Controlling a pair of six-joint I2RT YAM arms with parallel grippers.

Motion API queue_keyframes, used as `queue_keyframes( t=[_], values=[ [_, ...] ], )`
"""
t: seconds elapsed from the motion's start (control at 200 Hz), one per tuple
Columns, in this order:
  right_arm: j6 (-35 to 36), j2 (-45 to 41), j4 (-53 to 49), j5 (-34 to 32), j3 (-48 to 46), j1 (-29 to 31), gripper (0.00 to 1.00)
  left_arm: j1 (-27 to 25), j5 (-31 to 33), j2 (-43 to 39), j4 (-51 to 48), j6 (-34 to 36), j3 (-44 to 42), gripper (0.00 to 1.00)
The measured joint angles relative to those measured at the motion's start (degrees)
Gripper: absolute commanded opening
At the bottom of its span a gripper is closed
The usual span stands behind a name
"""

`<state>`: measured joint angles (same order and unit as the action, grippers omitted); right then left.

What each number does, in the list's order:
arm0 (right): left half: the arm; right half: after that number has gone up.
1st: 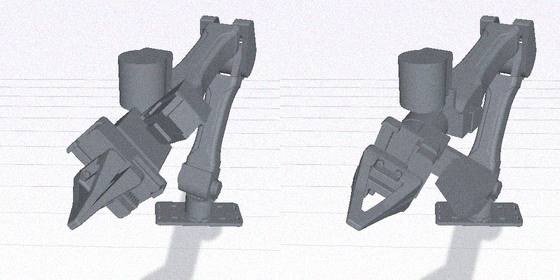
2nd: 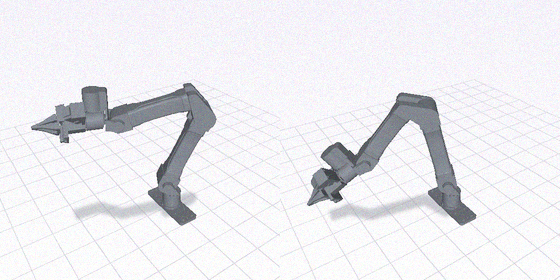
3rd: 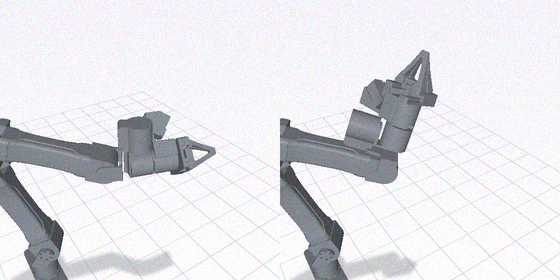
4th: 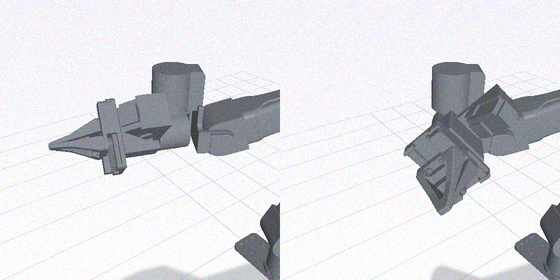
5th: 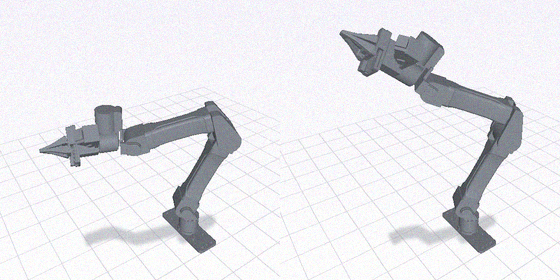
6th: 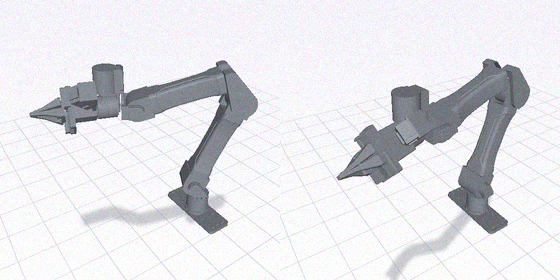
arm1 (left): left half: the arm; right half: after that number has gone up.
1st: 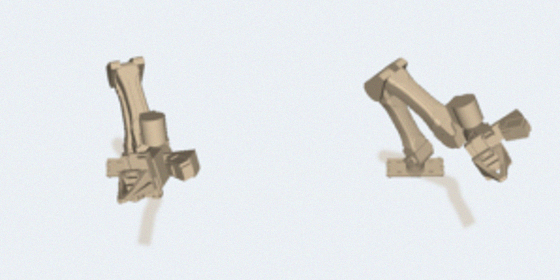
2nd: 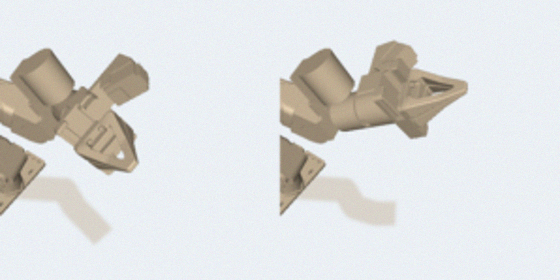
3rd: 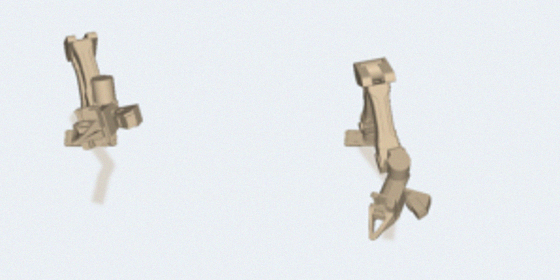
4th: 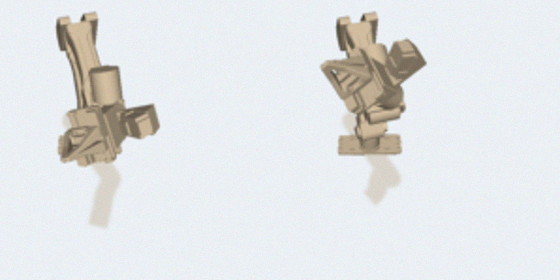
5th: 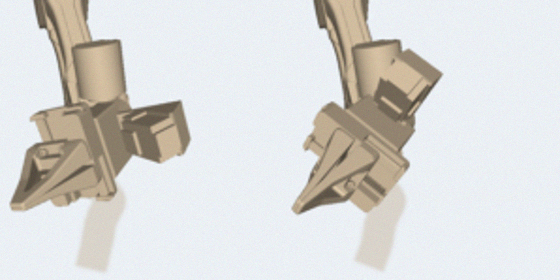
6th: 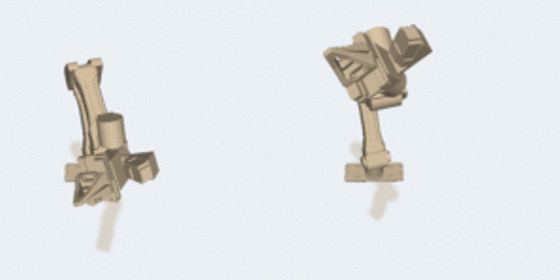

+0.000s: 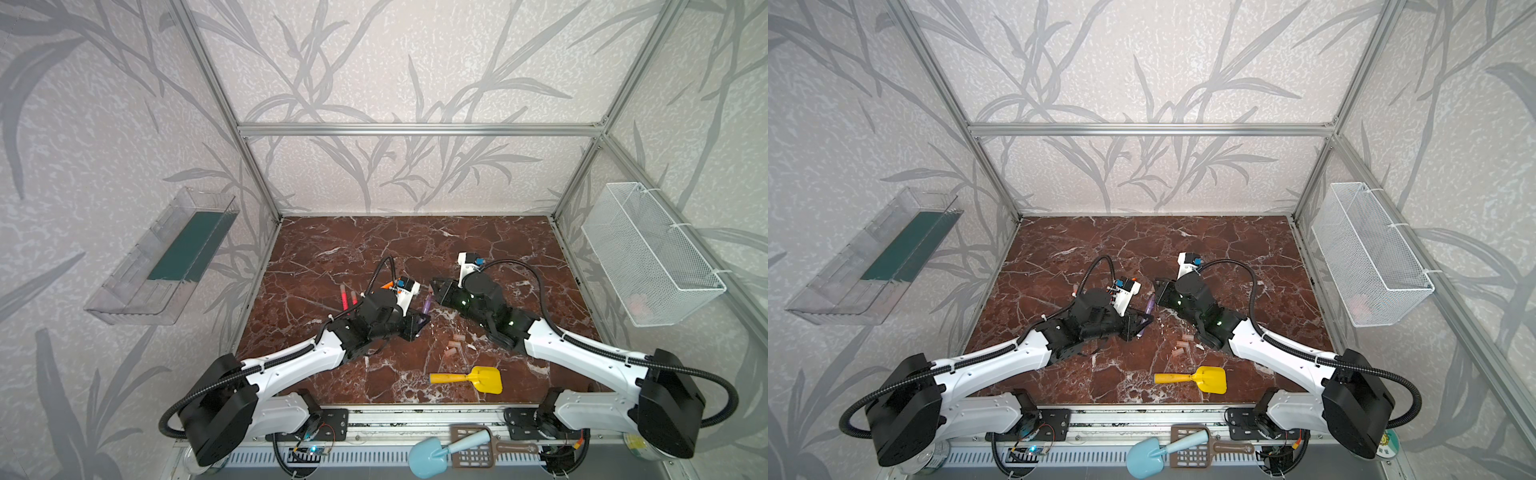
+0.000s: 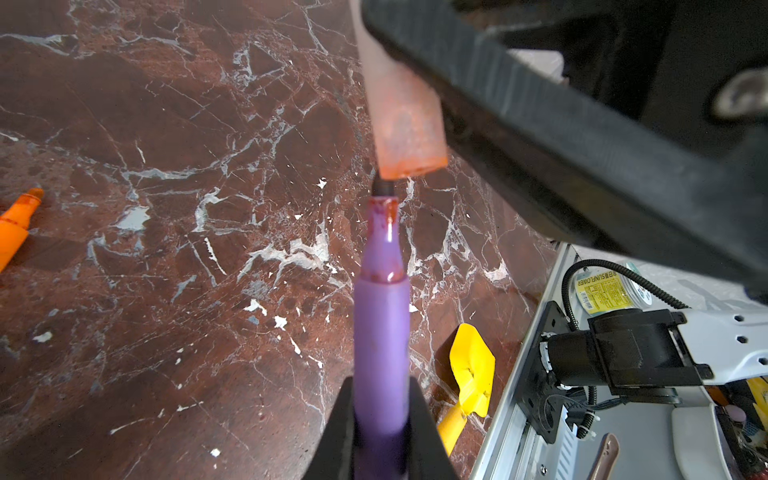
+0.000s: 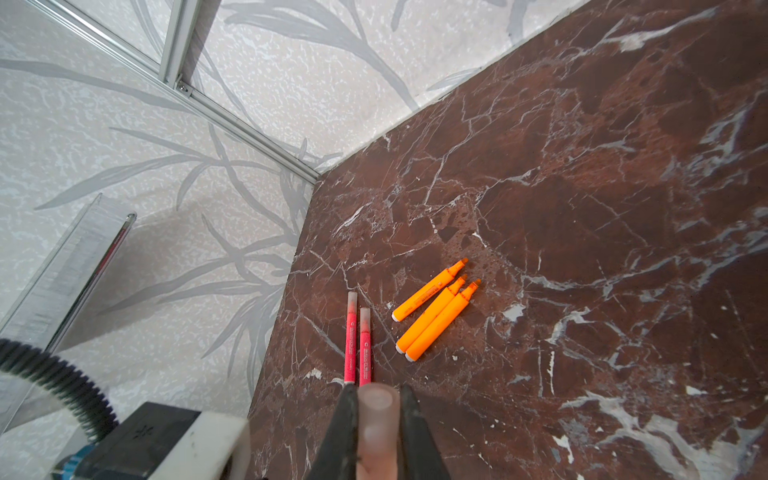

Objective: Insert the pens into the pen caps
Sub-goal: 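Carry the pink cap with the right gripper above the purple marker tip, then lower the right gripper's cap onto the purple marker tip held by left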

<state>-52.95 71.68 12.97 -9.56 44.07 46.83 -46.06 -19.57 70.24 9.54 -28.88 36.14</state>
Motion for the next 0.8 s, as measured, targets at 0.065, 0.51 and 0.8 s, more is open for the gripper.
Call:
queue_keyframes(
  t=[0.065,0.51,0.8],
  values=[
    [0.09,-0.02,0.00,-0.52,0.00,0.00,0.16,0.00,0.00,-0.09,0.11,0.02,-0.09,0.00],
    [-0.37,0.31,-0.07,-0.42,0.00,0.39,0.14,-0.07,0.57,-0.87,0.20,0.37,-0.76,0.00],
    [-1.18,2.56,0.50,0.68,-0.02,0.72,0.13,-0.07,0.92,-1.11,-0.07,0.37,-0.83,0.00]
  ],
)
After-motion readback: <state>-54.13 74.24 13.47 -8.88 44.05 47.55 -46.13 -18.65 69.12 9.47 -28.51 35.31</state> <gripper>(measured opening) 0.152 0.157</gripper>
